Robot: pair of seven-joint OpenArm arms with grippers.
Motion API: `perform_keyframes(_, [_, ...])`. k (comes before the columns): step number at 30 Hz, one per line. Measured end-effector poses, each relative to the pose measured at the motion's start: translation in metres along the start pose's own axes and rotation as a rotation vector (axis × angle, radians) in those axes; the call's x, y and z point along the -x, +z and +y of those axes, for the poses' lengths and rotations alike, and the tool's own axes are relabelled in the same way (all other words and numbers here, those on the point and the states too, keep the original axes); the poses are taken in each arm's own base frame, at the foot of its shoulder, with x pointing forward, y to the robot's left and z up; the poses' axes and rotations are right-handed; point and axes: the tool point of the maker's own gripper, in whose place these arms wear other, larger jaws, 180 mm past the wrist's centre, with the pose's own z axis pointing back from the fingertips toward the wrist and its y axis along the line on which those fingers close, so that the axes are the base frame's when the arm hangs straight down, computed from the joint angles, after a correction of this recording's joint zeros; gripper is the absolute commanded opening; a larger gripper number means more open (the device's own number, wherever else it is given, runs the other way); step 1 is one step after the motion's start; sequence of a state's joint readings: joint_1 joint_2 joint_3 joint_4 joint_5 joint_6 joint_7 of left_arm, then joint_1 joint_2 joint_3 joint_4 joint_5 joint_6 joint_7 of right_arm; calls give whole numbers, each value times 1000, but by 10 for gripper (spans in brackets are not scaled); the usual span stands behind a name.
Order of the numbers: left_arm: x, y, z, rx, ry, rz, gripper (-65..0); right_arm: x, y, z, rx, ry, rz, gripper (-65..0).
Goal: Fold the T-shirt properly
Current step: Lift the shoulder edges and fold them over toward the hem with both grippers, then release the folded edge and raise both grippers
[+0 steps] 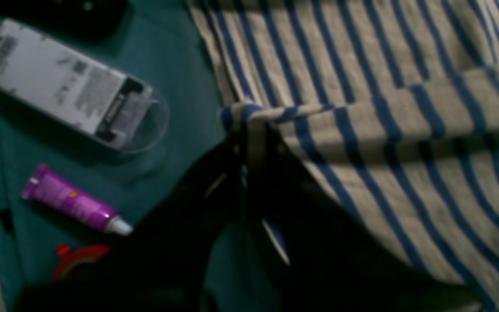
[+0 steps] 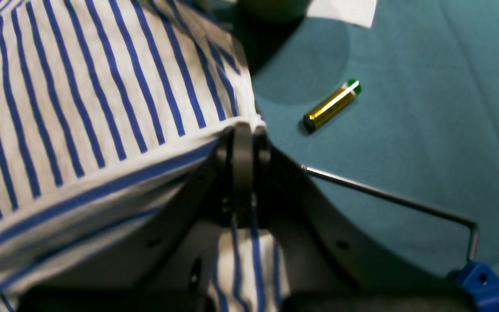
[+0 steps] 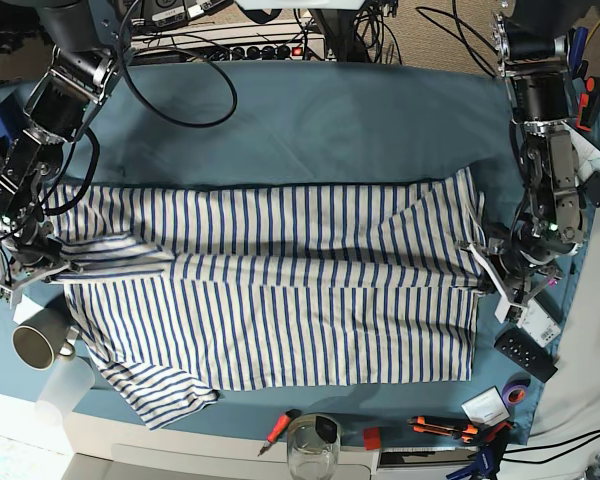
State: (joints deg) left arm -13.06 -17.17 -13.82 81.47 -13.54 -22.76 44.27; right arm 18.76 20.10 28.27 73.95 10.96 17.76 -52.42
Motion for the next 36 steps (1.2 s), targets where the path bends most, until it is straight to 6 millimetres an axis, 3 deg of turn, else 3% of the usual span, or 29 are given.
perform_keyframes(17, [-3,0,-7,39,39,-20,-650,-6,0,-2,9,-2,-35,-650])
perform_keyframes(18, [-3,0,-7,39,39,-20,-621,-6,0,-2,11,0,-34,-650])
perform_keyframes(20, [-3,0,-7,39,39,-21,-493,-5,0,-4,23,11,-29,-650])
perform_keyframes(23, [-3,0,-7,38,39,-20,-389,-4,0,-6,34,20,-25,-516])
perform_keyframes(26, [-3,0,-7,36,41,-20,-388,-6,1,-8,35,17,-19,-441])
perform_keyframes(33, [9,6,-6,25,70,99,-388,-26,5,3,-17,-40,4,-441])
perform_keyframes(36, [-3,12,-12,64,99,136,-388,-32,13,14,-66,-24,0,-441])
